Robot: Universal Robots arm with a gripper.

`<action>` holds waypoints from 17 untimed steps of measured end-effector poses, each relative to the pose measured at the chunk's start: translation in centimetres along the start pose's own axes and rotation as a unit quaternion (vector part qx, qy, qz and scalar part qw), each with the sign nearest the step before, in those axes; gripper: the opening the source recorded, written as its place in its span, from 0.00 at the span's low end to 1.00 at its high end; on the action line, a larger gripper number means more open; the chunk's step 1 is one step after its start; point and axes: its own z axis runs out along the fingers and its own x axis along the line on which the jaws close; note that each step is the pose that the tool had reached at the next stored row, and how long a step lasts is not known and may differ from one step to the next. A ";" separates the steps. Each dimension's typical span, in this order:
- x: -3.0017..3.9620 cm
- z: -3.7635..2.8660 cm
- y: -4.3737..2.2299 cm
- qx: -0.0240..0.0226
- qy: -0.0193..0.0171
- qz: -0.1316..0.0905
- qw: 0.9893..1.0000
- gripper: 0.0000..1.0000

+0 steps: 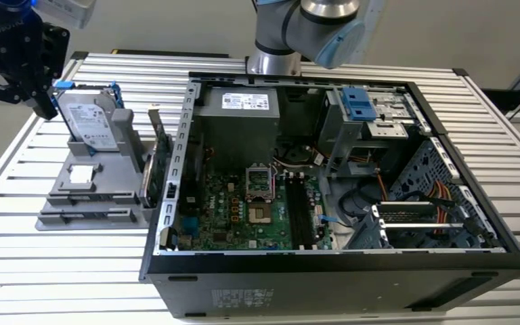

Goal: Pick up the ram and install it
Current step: 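Pick up the ram and move it above insertion slot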

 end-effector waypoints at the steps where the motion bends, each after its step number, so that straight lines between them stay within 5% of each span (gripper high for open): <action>1: 0.00 0.00 0.00 0.000 0.000 0.000 1.000 0.00; 17: 0.01 0.00 0.00 0.002 0.000 -0.036 0.999 0.00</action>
